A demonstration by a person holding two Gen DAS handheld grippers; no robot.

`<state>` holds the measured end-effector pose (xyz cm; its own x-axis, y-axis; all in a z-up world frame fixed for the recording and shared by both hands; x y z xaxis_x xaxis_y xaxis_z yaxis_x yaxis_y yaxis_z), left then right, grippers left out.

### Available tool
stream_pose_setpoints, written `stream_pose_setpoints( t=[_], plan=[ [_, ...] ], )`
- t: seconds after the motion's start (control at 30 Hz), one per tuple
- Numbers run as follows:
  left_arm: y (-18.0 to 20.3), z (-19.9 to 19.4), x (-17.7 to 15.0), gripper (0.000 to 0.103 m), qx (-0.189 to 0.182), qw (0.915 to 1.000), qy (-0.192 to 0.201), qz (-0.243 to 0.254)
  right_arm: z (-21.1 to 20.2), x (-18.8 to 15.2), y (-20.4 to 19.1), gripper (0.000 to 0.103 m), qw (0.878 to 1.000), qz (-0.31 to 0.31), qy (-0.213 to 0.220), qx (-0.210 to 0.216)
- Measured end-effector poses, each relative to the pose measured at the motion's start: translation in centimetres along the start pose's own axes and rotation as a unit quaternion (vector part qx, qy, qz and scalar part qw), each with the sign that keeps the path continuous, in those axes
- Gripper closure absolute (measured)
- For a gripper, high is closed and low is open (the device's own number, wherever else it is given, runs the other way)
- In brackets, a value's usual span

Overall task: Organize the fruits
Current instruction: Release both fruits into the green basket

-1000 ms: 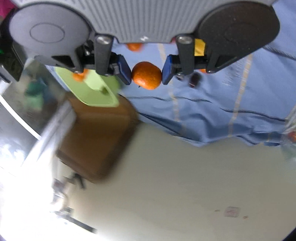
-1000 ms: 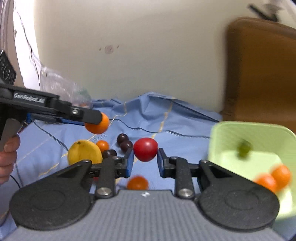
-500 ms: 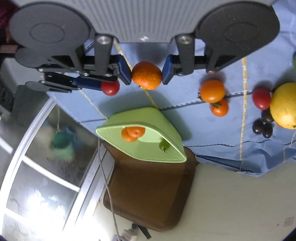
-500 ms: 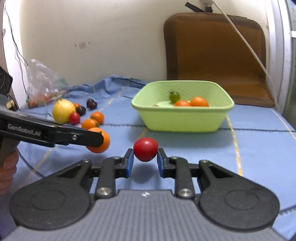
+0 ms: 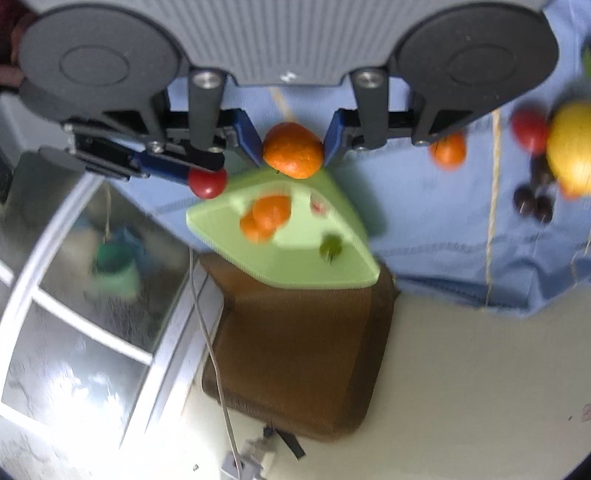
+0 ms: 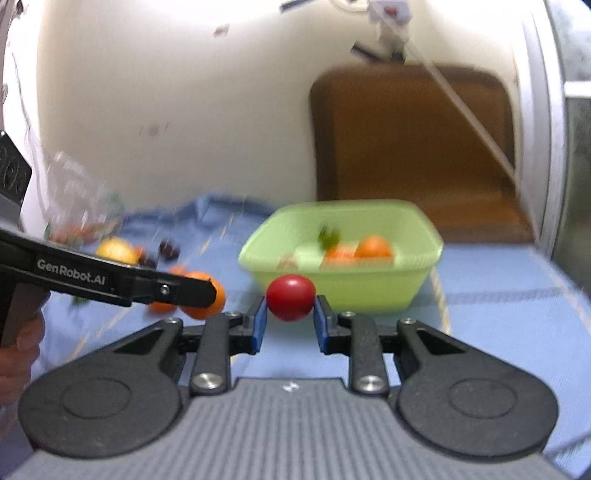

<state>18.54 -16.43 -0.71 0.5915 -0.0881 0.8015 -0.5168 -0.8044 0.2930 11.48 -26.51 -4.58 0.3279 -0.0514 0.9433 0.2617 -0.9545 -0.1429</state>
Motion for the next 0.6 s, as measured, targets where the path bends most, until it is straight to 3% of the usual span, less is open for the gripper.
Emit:
stream_pose_setpoints(
  t=[0.17,0.37,0.47,0.5,0.6],
  plan=[
    [-0.1,3.9,3.9,0.065,-0.008,0.9996,0.002,-0.027,2.9,2.3,2.1,0.073,1.0,-0.001,0.012,-0.026],
    [-0.7,8.9,4.6,0.066,0.01,0.9987,-0.028,-0.041,5.0,1.8,4.9,0.071,0.998,0.003,0.005,-0.065],
    [-1.0,9.6,4.6,0.064,0.018,0.9987,-0.028,-0.038,5.2,1.5,5.1,0.064,0.997,-0.007,0.017,-0.078],
    [-0.9,9.5,4.6,0.064,0.017,0.9988,-0.026,-0.038,5.1,1.7,5.2,0.057,0.997,-0.006,0.02,-0.077],
    [-0.7,8.2,5.5,0.064,0.011,0.9989,-0.007,-0.044,4.7,1.8,5.5,0.057,0.997,0.005,0.033,-0.069]
  ],
)
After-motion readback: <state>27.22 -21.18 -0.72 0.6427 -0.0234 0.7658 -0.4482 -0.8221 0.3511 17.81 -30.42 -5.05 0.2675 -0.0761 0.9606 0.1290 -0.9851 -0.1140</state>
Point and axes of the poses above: each gripper's, at about its wrist camera, not at the fingertips, and z roughly the way its jaws point, y to its right, x to its top, the point moved 10 cm from there along z, roughly the way its jaws point, and after that the axes turned 2 degrees about y, right-handed, at the moved point
